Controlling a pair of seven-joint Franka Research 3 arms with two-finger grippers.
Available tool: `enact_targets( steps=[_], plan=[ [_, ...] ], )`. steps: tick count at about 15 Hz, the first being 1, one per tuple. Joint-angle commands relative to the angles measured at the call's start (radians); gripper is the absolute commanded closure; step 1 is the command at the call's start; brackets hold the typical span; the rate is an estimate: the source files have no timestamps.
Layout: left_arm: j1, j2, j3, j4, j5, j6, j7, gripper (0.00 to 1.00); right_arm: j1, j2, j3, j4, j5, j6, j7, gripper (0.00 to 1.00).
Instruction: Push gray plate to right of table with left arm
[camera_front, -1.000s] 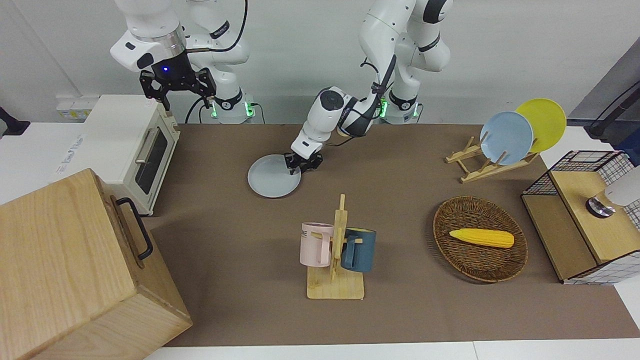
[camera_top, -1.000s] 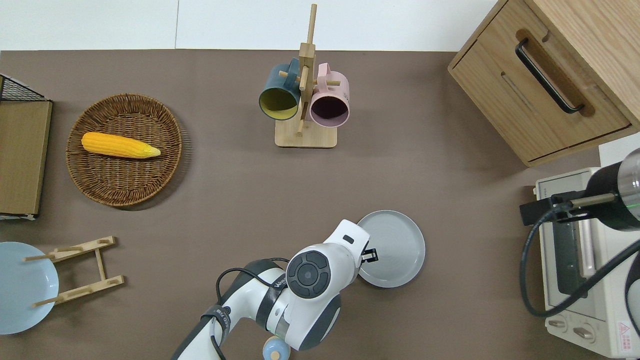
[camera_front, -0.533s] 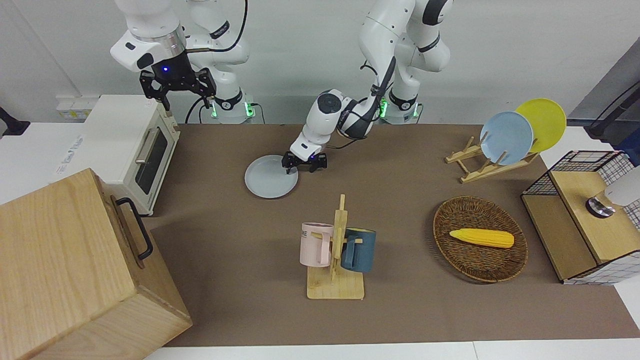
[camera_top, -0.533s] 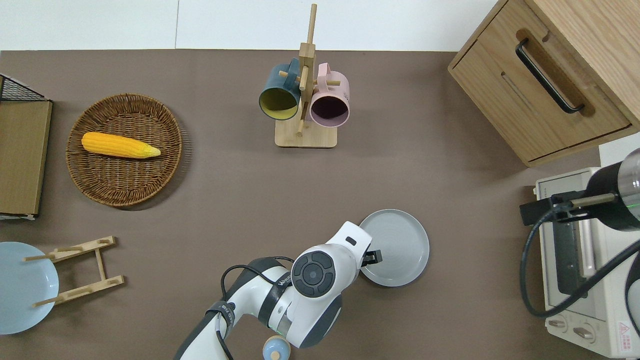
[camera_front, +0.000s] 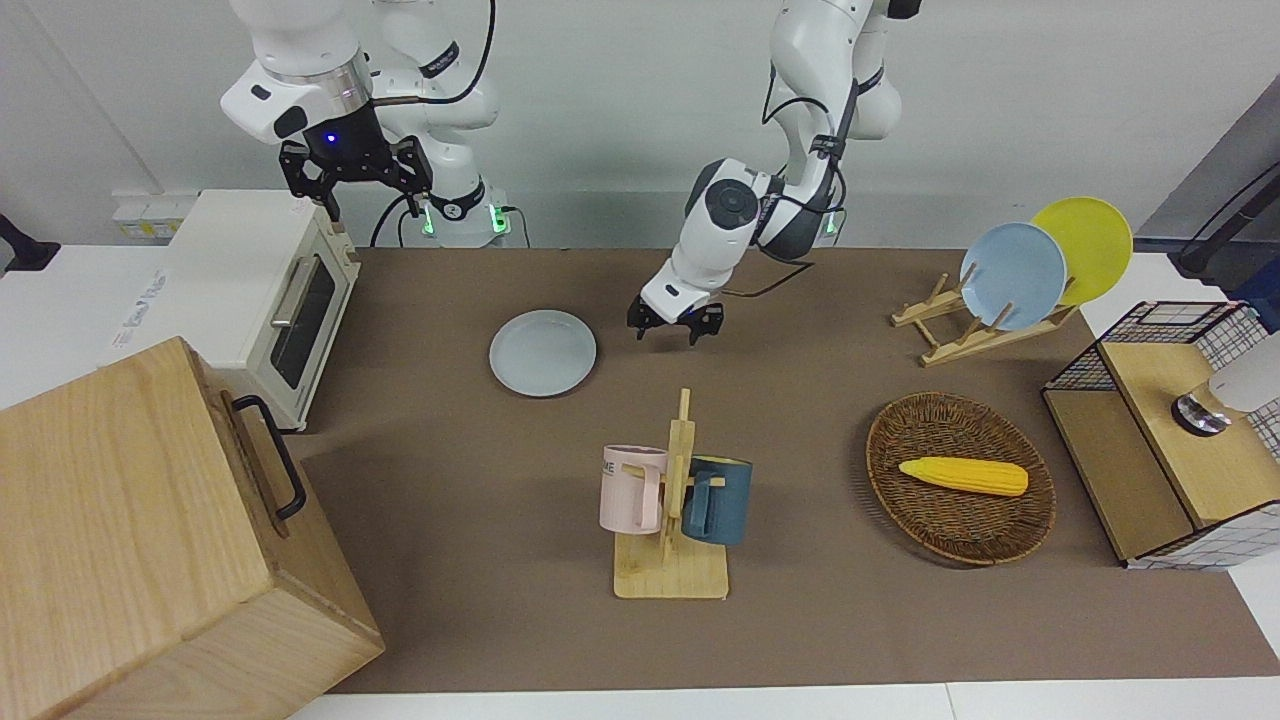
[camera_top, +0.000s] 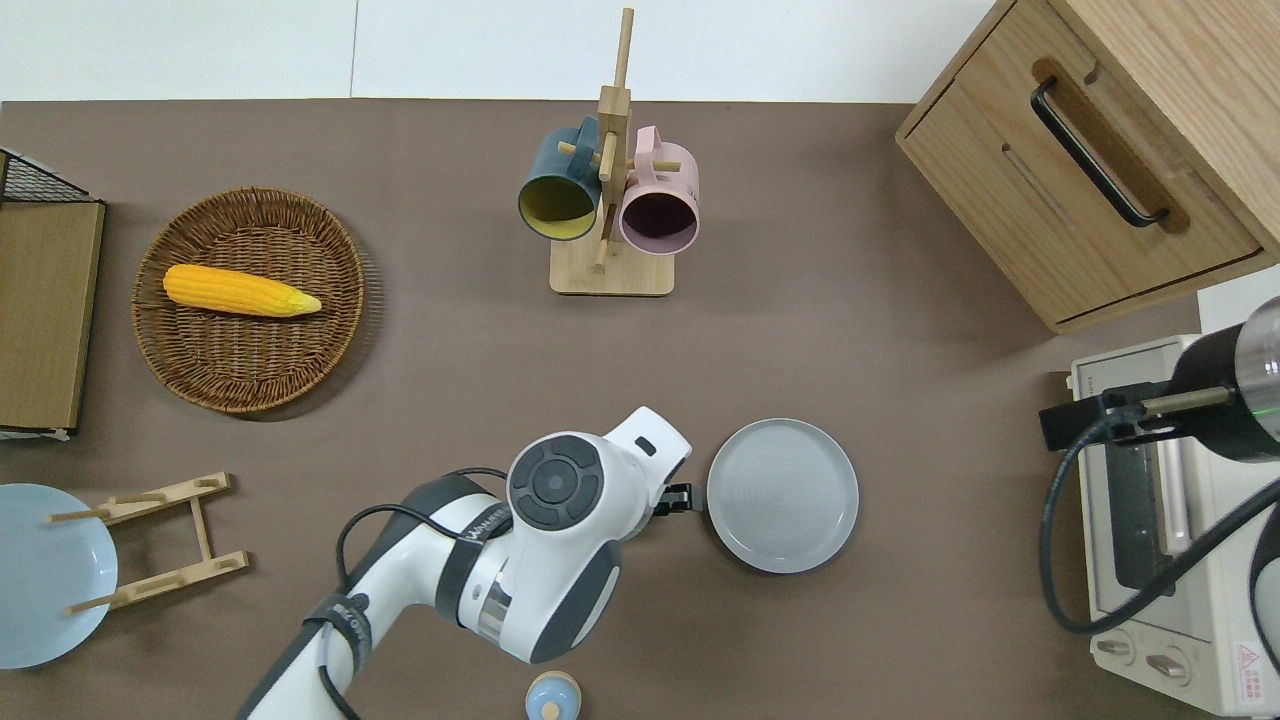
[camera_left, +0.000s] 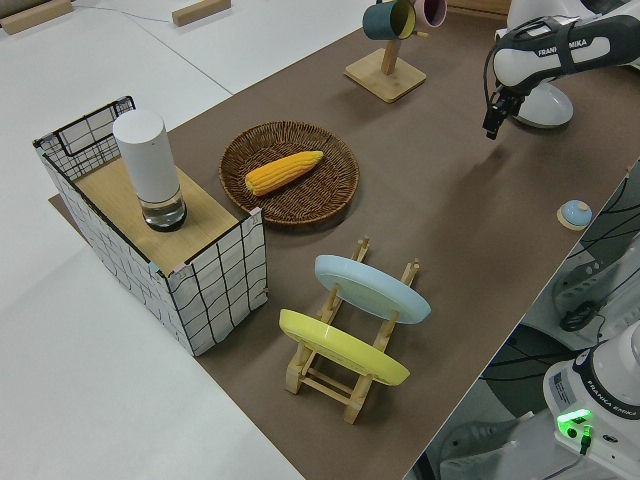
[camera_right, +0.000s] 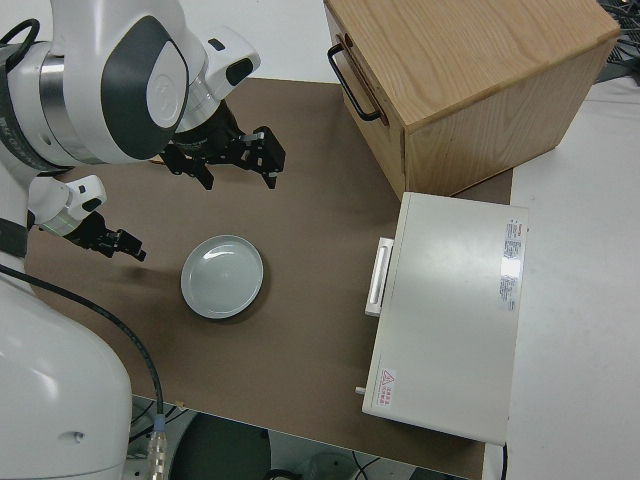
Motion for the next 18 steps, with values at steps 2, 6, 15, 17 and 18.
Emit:
enact_targets(
  steps=[2,6,15,17,18],
  plan=[
    [0.148,-0.143,-0.004,-0.011,0.017,-0.172,0.149,0.01,-0.024,-0.009,0.019,0.0,-0.008,-0.014,-0.008,0.005],
    [0.233,-0.215,-0.007,-0.009,0.081,-0.249,0.203,0.0,-0.024,-0.009,0.019,0.0,-0.008,-0.014,-0.008,0.005],
    [0.337,-0.338,0.018,0.049,0.141,-0.347,0.235,0.0,-0.024,-0.009,0.019,0.0,-0.008,-0.014,-0.008,0.005],
    [0.339,-0.334,0.054,0.15,0.147,-0.445,0.267,0.0,-0.024,-0.009,0.019,0.0,-0.008,-0.014,-0.008,0.005],
    [0.34,-0.331,0.066,0.193,0.147,-0.482,0.283,0.0,-0.024,-0.009,0.019,0.0,-0.008,-0.014,-0.008,0.005]
  ],
)
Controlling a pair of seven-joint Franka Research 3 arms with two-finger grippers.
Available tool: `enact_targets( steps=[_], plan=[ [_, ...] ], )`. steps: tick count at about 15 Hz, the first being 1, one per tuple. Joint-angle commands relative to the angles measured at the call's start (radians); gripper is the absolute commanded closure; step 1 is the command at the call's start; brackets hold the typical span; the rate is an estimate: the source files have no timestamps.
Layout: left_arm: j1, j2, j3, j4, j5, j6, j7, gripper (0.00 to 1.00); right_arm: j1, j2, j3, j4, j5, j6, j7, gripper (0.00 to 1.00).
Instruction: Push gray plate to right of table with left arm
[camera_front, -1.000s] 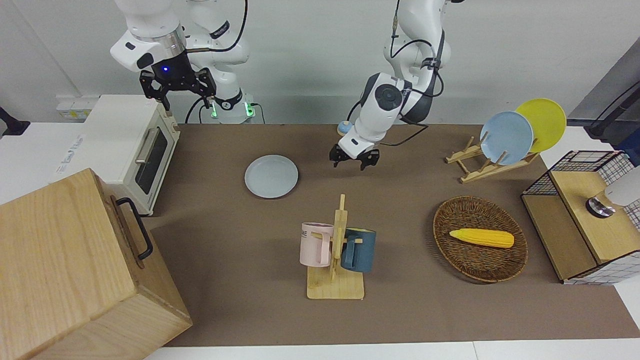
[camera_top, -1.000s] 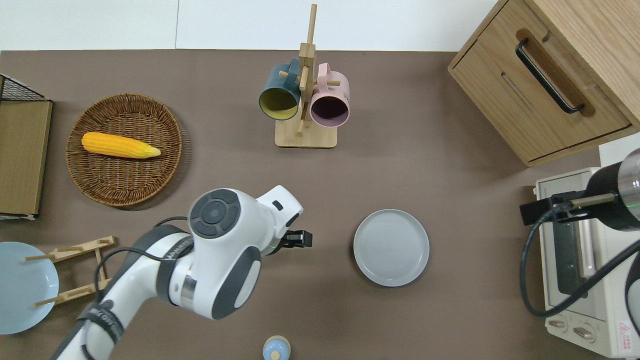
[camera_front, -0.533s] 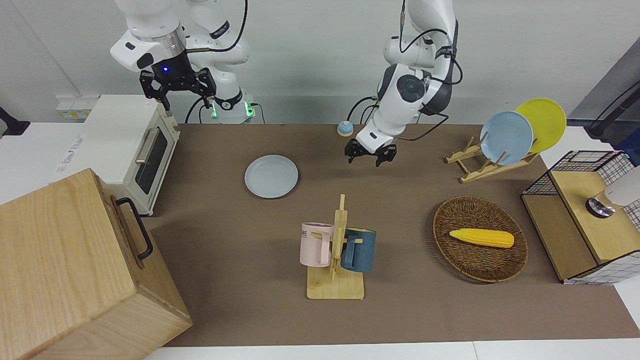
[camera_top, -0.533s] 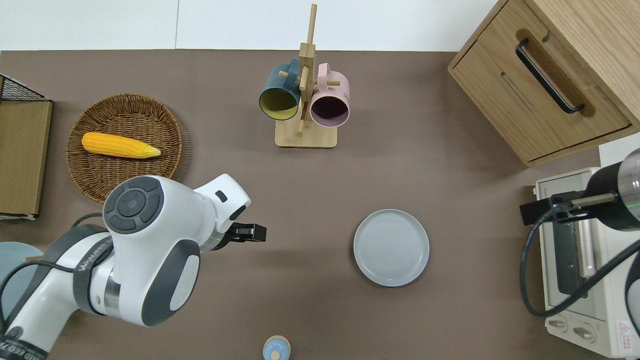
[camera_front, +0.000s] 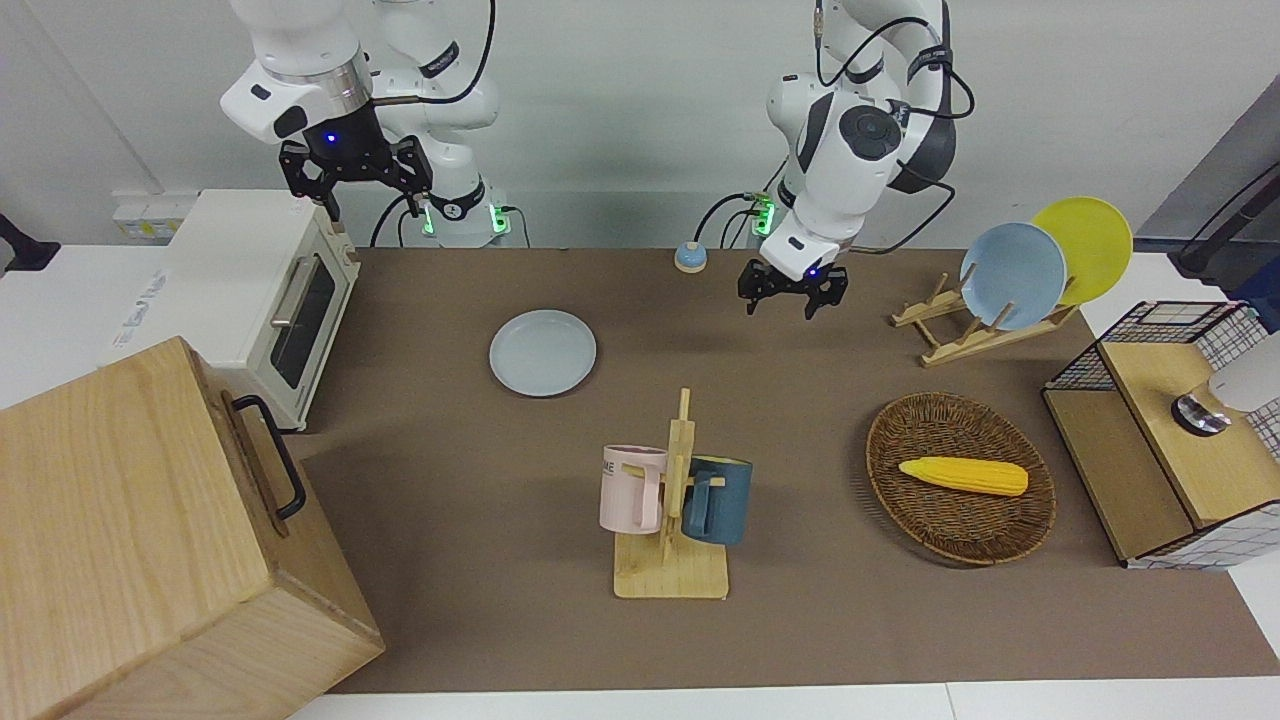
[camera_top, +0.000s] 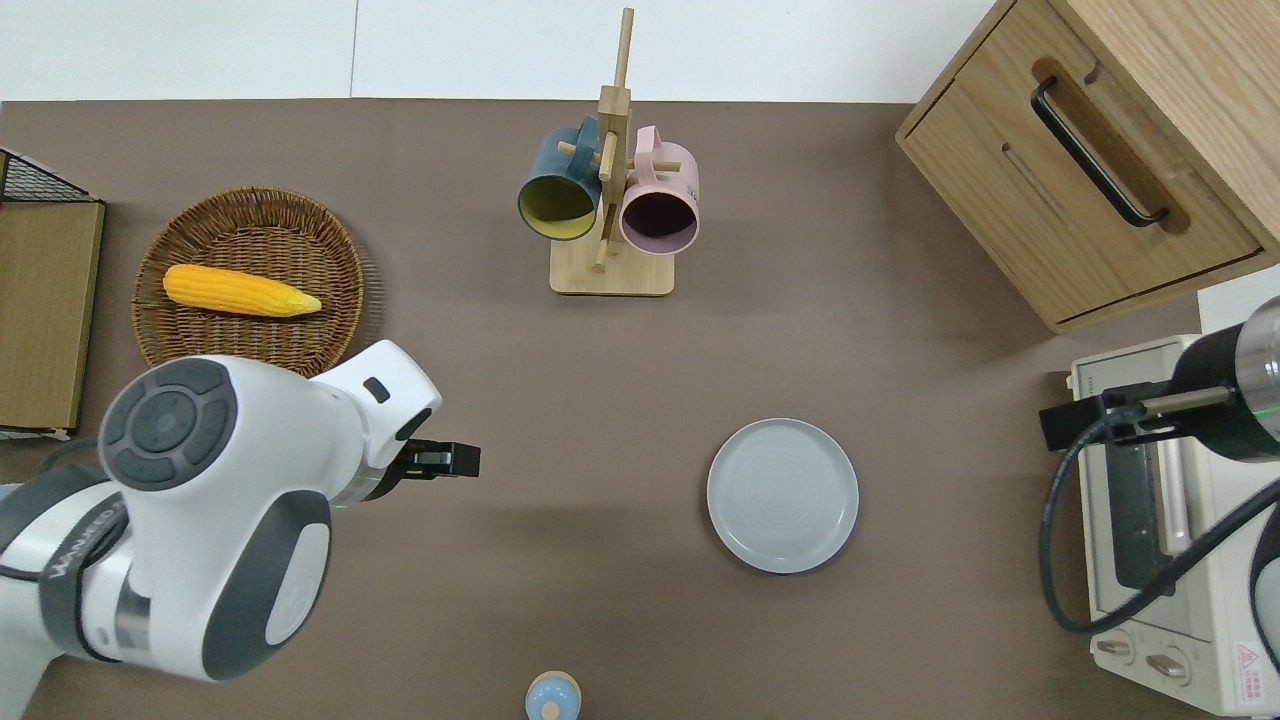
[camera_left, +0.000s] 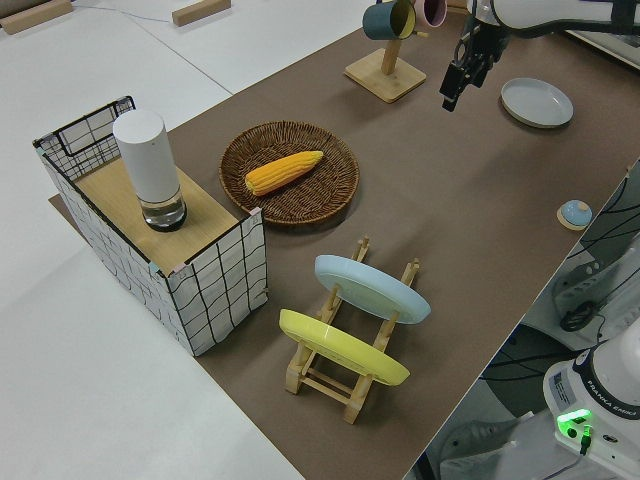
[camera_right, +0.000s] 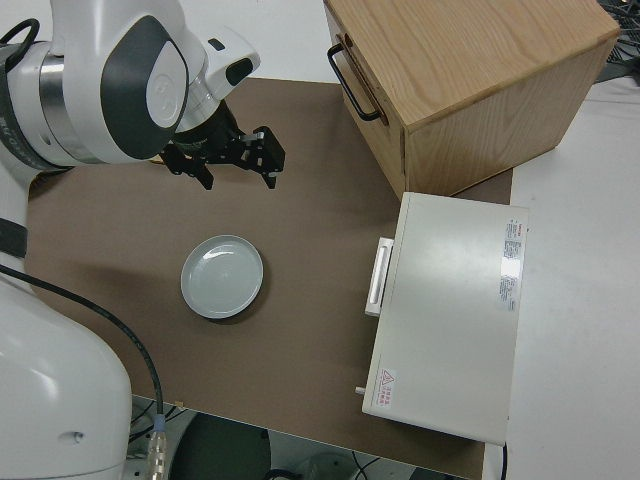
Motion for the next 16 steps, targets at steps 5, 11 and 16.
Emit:
enact_targets(
  steps=[5,11,16],
  plan=[
    [0.009,-0.009,0.061,0.213,0.071,-0.241,0.048,0.0,-0.024,-0.009,0.019,0.0,-0.008,-0.014,-0.008,0.005],
    [0.019,0.001,0.09,0.362,0.085,-0.379,0.048,0.0,-0.024,-0.009,0.019,0.0,-0.008,-0.014,-0.008,0.005],
    [0.018,-0.003,0.127,0.394,0.083,-0.407,0.045,0.0,-0.024,-0.009,0.019,0.0,-0.008,-0.014,-0.008,0.005]
  ],
)
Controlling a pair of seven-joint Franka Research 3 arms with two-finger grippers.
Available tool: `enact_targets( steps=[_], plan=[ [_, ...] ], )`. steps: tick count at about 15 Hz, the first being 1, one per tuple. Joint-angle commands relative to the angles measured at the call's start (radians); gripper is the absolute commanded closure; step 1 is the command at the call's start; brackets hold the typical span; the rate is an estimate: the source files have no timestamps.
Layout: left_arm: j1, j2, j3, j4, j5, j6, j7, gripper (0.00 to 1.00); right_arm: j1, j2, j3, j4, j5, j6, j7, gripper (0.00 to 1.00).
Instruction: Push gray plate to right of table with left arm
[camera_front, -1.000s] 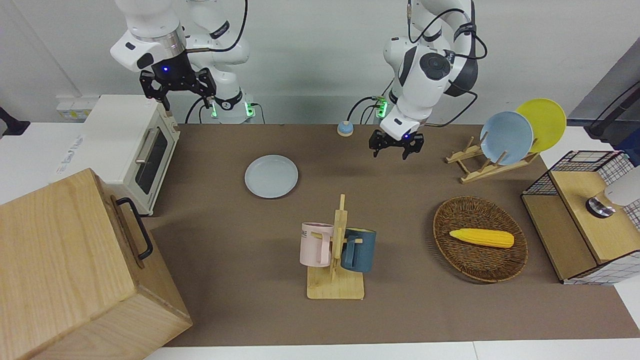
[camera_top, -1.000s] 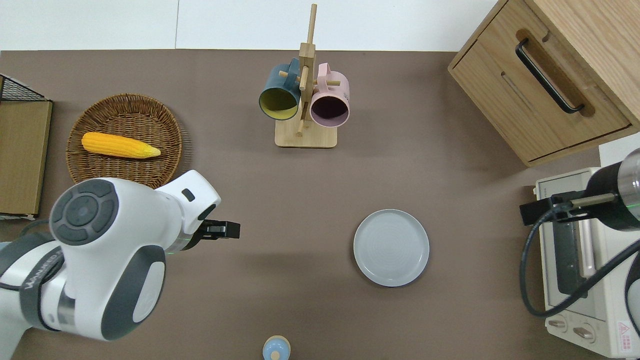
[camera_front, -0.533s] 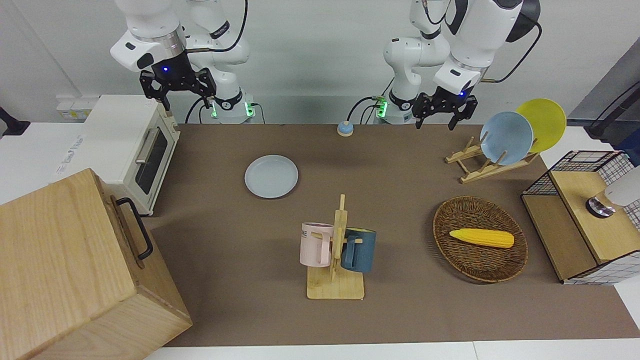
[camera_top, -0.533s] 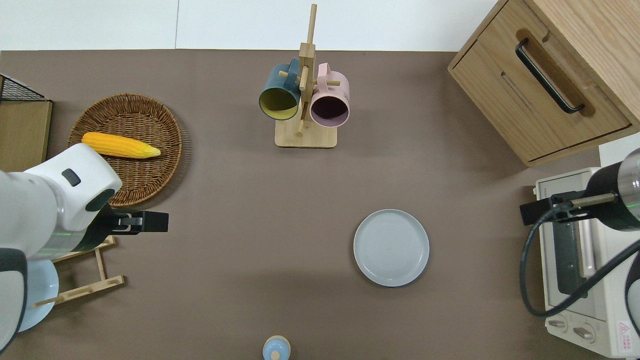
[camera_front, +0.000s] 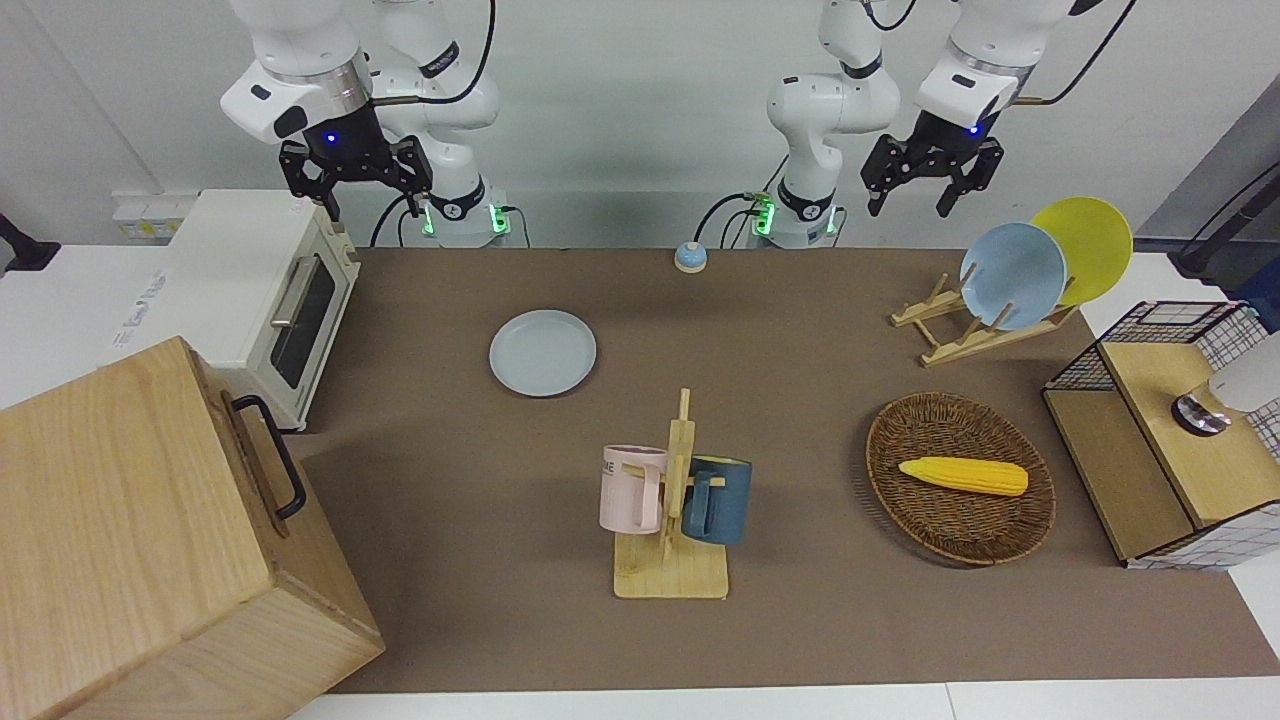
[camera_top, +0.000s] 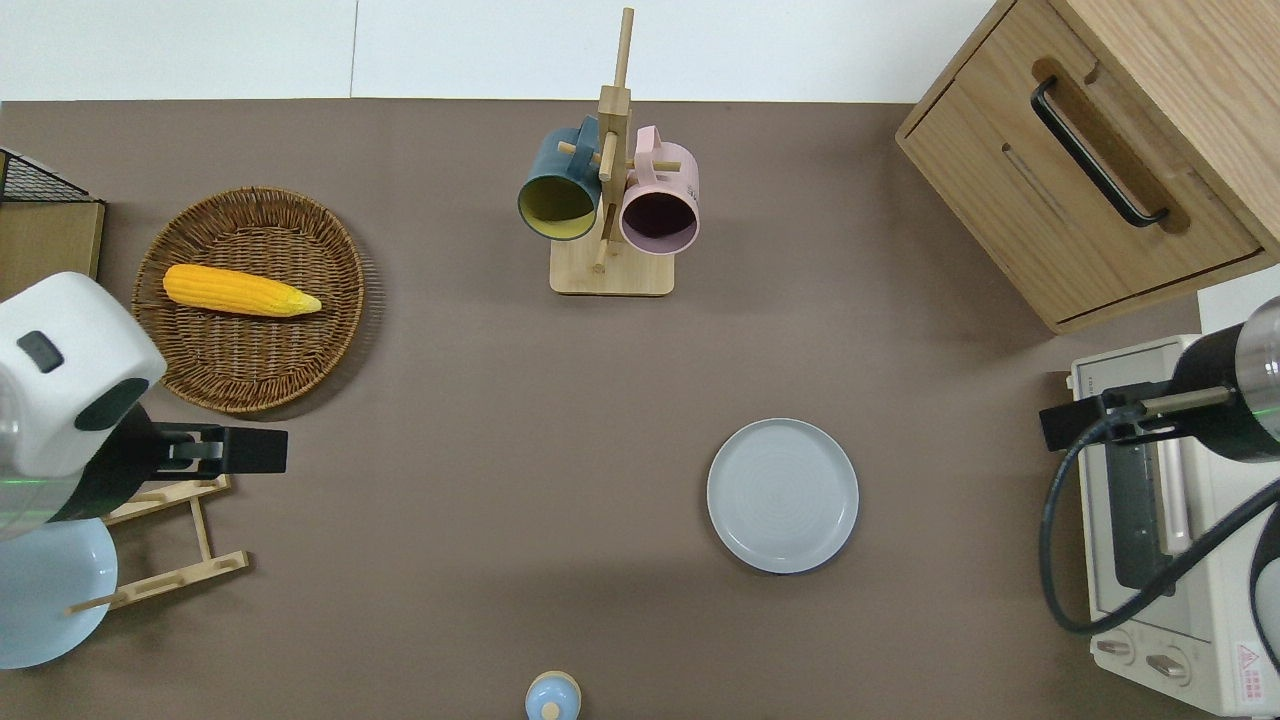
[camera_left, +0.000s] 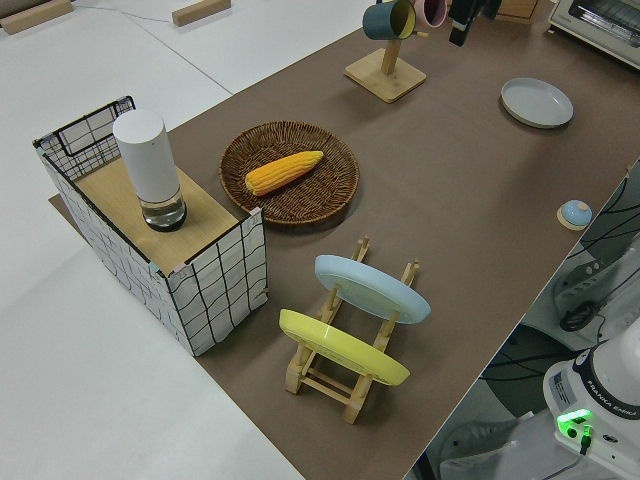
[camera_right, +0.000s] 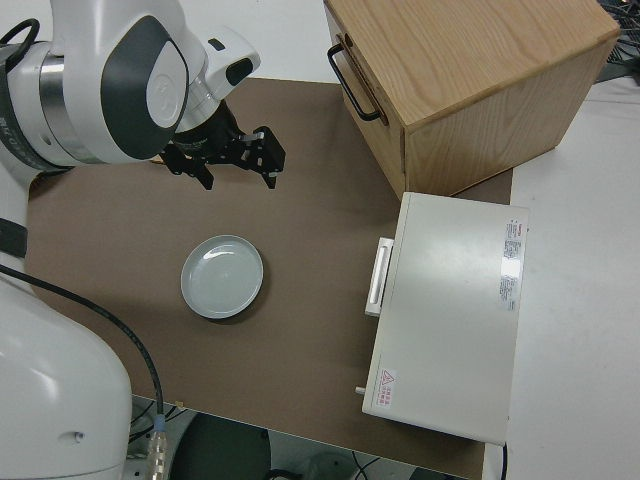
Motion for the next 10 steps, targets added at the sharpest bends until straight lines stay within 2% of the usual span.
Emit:
enact_targets(
  steps=[1,10],
  plan=[
    [0.008,0.009,-0.002,0.032,0.017,-0.031,0.002,0.0,-0.024,-0.009,0.019,0.0,-0.008,-0.014,-0.008,0.005],
    [0.008,0.004,-0.005,0.032,0.017,-0.031,-0.001,0.0,-0.024,-0.009,0.019,0.0,-0.008,-0.014,-0.008,0.005]
  ],
)
